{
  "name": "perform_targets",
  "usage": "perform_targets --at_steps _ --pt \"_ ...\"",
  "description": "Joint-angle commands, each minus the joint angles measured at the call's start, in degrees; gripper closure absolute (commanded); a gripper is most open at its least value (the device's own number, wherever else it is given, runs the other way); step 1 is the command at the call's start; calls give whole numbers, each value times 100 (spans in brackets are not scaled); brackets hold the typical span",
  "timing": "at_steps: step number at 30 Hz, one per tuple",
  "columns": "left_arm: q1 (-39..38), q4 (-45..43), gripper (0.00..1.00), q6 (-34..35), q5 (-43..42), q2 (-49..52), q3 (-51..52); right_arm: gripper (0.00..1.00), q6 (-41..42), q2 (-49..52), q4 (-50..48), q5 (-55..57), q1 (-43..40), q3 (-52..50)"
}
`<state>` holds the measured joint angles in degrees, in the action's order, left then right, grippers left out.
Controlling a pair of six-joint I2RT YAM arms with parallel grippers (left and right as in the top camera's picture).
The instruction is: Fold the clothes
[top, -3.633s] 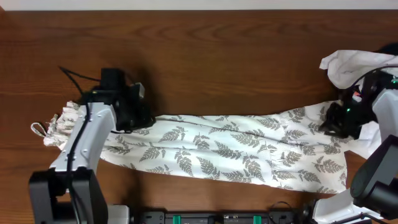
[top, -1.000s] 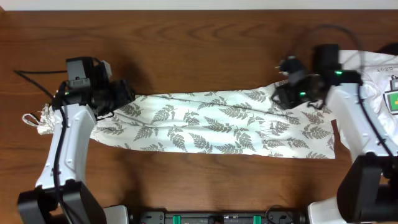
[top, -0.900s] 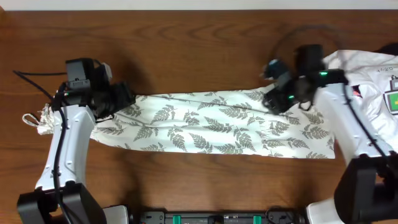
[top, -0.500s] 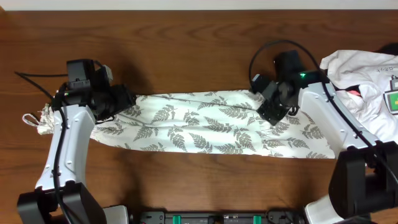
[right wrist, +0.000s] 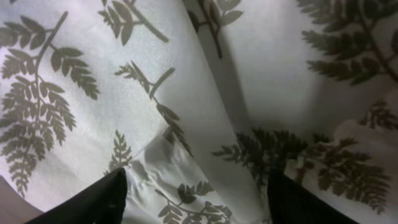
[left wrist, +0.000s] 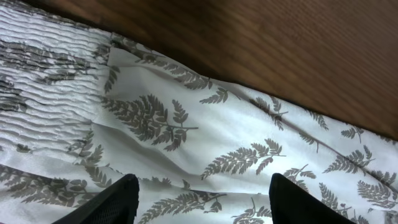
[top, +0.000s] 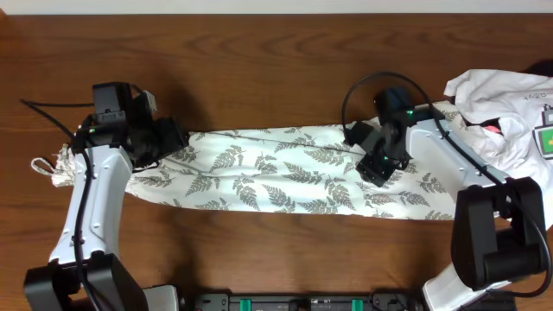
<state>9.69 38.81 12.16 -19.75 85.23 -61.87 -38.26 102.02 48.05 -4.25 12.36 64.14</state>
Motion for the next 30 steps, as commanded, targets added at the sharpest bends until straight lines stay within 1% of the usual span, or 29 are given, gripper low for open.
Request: perform_targets --at_steps 1,2,3,5,8,9,10,13,14,16,18,21,25,30 --pt "22 22 32 -55 -15 17 -24 38 9 33 -72 -44 46 -20" --pt "22 22 32 -55 -15 17 -24 41 9 33 -81 -44 46 -20" --pt "22 22 32 -55 -15 17 -24 47 9 33 -96 -42 46 -20" --pt "22 24 32 -55 -15 17 -24 59 11 33 -114 -26 46 -20" --pt "22 44 32 -52 -15 17 -24 79 11 33 -125 -26 46 -20" --pt "22 55 32 -55 -15 17 -24 83 37 33 -138 -26 46 -20" --pt "22 61 32 -55 -15 17 -24 84 55 33 -151 -26 46 -20" --pt "22 61 32 -55 -15 17 -24 82 55 33 -155 -26 46 -20" --pt "22 61 32 -55 -15 17 -24 79 52 33 -153 -24 46 -20" --pt "22 66 32 -55 -15 17 -24 69 52 33 -153 -24 46 -20" --pt "22 76 32 -55 -15 17 -24 65 50 33 -155 24 46 -20" --pt "22 83 32 -55 -15 17 -24 63 48 33 -192 170 44 -22" --pt "22 83 32 -55 -15 17 -24 66 48 33 -254 192 42 -48" --pt "22 87 32 -55 -15 17 -24 62 50 33 -448 199 42 -291"
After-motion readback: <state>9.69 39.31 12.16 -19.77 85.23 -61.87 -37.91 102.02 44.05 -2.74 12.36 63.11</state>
